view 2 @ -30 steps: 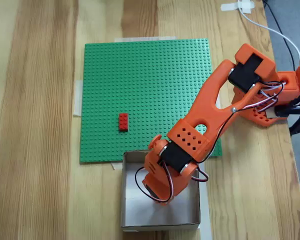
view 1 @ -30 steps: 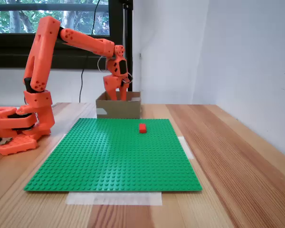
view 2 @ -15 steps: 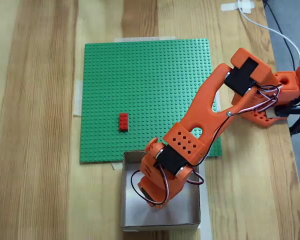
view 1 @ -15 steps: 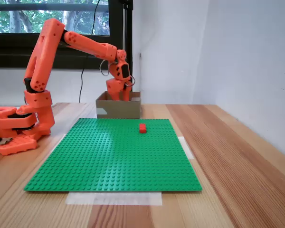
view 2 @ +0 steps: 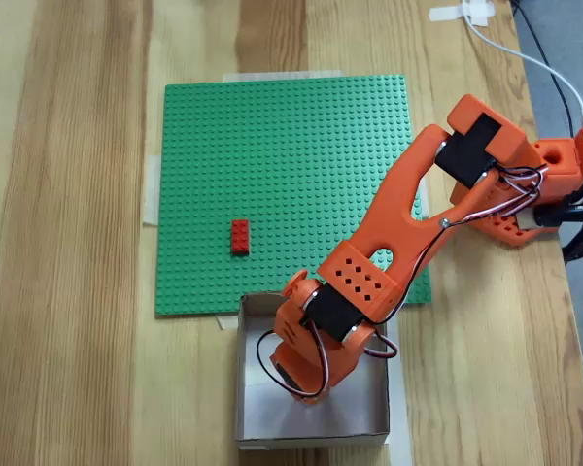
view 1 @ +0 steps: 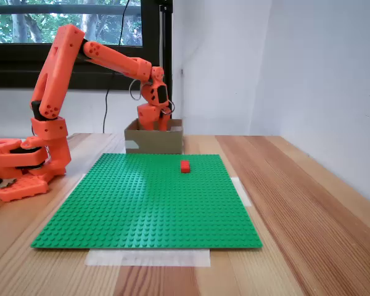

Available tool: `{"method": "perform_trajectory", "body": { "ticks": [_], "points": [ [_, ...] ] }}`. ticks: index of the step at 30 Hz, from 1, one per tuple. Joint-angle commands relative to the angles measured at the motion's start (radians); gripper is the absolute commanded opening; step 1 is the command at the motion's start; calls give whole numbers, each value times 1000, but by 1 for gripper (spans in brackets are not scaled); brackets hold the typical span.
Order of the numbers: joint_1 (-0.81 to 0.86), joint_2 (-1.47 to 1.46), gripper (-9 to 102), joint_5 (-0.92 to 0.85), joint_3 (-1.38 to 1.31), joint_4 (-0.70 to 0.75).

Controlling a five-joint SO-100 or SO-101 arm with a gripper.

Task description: Pick the yellow lego block and put it in the box.

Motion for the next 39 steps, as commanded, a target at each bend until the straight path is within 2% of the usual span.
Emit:
{"method": "perform_trajectory", "body": {
  "ticks": [1,16,28,39],
  "points": [
    [-5,61,12,11,5,-9],
    [-14,218,17,8,129,-74],
    [5,520,15,-26,348,-140],
    [126,870,11,-100,607,-221]
  ]
}}
